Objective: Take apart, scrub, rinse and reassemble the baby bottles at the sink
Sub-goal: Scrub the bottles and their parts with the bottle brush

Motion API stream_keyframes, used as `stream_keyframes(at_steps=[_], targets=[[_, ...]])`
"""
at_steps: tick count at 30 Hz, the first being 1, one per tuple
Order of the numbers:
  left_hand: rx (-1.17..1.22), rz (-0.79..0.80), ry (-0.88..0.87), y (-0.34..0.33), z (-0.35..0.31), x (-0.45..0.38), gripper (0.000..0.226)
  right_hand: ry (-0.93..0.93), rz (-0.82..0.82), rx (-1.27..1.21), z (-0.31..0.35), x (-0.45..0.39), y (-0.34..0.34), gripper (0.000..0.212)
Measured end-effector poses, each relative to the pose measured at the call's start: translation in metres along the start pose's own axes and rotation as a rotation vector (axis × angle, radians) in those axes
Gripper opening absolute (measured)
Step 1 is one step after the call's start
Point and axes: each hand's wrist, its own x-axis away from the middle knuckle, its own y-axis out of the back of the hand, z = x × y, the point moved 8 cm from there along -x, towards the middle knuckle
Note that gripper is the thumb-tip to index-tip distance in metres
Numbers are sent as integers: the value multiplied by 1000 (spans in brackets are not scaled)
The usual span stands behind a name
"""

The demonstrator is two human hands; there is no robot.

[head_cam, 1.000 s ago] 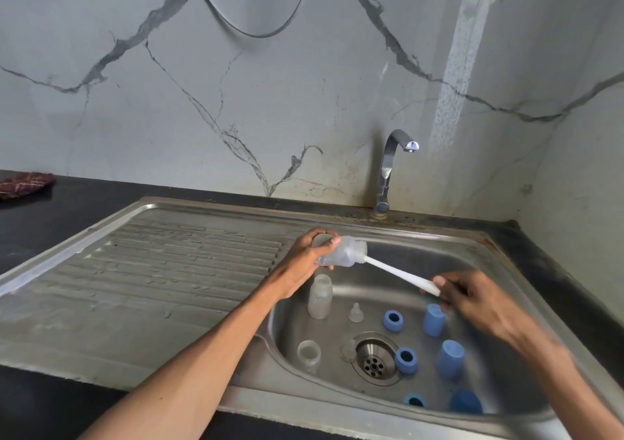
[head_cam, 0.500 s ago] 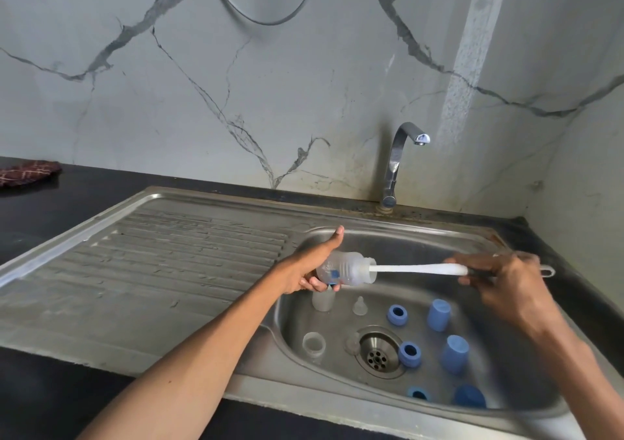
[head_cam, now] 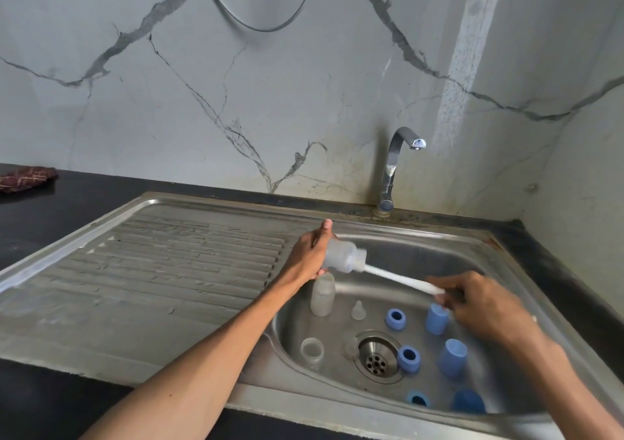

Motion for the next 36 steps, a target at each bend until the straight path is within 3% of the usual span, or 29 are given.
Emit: stream_keyframes(at_steps=[4, 8, 15, 20, 25, 29, 33, 36], targets=[[-100, 130, 126, -14, 13, 8, 78, 56, -94, 45, 1, 5, 18, 42], [147, 207, 190, -17, 22, 6, 96, 73, -230, -58, 3, 9, 29, 39], [215, 62, 12, -4, 4, -2, 74, -61, -56, -87, 7, 7, -1, 33], [211, 71, 39, -1, 5, 0, 77, -42, -46, -49, 12, 8, -3, 36], [191, 221, 214, -13, 13, 3, 94, -25, -169, -7, 5, 9, 18, 39], [178, 453, 379, -21, 25, 17, 105, 119, -361, -96, 18, 14, 33, 50], [175, 636, 469, -25, 31, 27, 108, 198, -422, -144, 18, 14, 35, 74], [138, 700, 571, -24, 36, 35, 104, 259, -412, -134, 5, 4, 26, 77]])
